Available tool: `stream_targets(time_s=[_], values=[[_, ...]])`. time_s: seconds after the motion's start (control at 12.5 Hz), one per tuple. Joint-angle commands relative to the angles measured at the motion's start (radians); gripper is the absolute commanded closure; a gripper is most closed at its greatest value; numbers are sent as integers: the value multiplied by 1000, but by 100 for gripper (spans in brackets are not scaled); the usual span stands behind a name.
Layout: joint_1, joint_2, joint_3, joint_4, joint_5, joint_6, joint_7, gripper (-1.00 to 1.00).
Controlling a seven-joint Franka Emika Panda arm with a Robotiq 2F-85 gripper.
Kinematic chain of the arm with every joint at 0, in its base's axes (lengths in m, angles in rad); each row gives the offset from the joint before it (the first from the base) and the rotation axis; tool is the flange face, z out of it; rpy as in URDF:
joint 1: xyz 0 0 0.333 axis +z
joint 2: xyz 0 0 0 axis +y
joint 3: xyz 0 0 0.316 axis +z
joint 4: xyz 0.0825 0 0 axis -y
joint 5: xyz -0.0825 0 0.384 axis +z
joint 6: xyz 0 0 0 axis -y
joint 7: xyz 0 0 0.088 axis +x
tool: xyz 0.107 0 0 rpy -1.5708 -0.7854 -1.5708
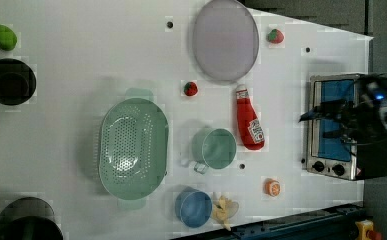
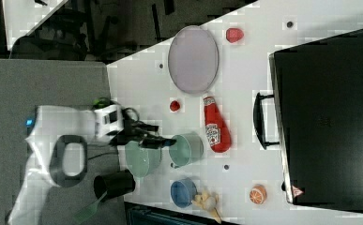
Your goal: Pick Ketchup from the table and place it in strainer.
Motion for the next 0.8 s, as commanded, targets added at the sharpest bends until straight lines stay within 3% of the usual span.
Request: stream_targets(time_s=[0.08, 0.4, 0.8], values=[[-3, 0, -5, -50, 1, 142, -413, -100], [-5, 53, -7, -148, 1, 340, -662, -100], [-5, 145, -15, -251, 0, 512, -667, -100]])
